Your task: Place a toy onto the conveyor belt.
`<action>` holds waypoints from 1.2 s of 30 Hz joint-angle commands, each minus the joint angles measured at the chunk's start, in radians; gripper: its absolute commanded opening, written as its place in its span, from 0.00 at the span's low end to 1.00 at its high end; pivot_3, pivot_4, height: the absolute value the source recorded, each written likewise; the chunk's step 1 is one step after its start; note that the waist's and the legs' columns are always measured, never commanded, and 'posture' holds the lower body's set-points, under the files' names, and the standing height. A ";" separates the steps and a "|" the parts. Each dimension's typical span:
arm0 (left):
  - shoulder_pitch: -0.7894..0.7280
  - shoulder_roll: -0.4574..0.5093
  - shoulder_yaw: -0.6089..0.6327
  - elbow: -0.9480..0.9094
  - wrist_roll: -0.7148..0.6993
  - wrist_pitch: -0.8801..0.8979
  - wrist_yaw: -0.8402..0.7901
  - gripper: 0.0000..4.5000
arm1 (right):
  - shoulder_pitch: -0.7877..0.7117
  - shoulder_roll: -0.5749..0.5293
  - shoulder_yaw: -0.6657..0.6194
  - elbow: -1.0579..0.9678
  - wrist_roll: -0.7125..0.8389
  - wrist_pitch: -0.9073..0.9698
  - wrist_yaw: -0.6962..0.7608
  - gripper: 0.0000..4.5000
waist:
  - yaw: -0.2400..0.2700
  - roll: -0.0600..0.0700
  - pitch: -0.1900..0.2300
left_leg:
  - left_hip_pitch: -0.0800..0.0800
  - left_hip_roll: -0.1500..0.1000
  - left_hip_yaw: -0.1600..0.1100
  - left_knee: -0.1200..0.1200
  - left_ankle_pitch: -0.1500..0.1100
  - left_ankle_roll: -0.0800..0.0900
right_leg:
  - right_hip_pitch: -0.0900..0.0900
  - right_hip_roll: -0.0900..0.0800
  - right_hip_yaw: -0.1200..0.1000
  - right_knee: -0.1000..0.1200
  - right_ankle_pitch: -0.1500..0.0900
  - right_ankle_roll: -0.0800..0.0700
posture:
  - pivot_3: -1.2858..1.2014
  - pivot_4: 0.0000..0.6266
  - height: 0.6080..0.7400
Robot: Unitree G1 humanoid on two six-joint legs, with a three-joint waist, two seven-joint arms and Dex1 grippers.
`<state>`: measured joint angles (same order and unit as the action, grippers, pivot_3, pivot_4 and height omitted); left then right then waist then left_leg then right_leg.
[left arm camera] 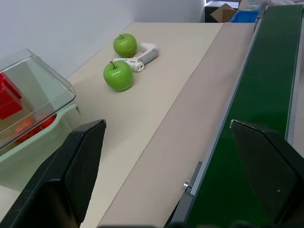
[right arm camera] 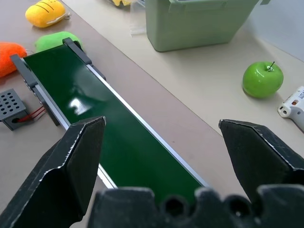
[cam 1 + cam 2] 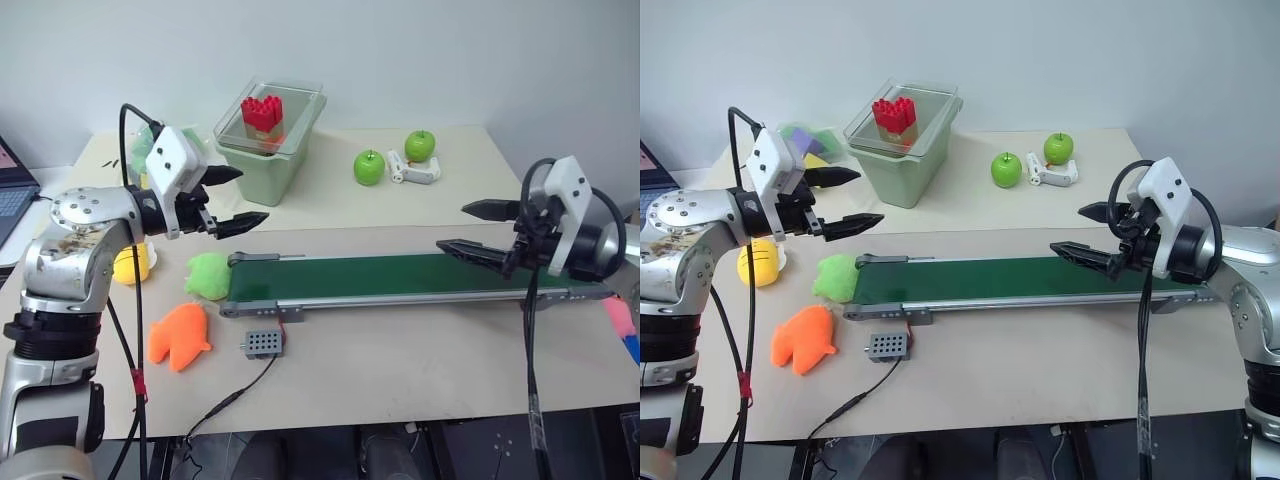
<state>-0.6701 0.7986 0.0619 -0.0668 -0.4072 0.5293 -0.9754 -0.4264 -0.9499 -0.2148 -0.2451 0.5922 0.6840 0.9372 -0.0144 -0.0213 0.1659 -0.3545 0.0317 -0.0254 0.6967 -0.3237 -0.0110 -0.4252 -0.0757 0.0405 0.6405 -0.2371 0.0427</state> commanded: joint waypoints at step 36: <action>0.102 0.007 0.314 0.380 0.118 -0.004 0.487 1.00 | -0.074 0.051 0.054 0.044 -0.061 -0.046 0.014 1.00 | 0.003 0.000 0.000 | 0.000 0.000 0.000 0.000 0.000 0.000 | 0.000 -0.001 -0.001 0.000 0.000 0.000 | 0.52 0.24 1.00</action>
<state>-0.5444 0.8026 0.3427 0.3041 -0.3118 0.5410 -0.5479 -0.4921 -0.8929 -0.1279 -0.1795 0.5318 0.6600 0.9558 -0.0118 -0.0214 0.1659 -0.3544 0.0313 -0.0259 0.6966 -0.3233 -0.0117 -0.4253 -0.0765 0.0394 0.6406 -0.2371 0.0429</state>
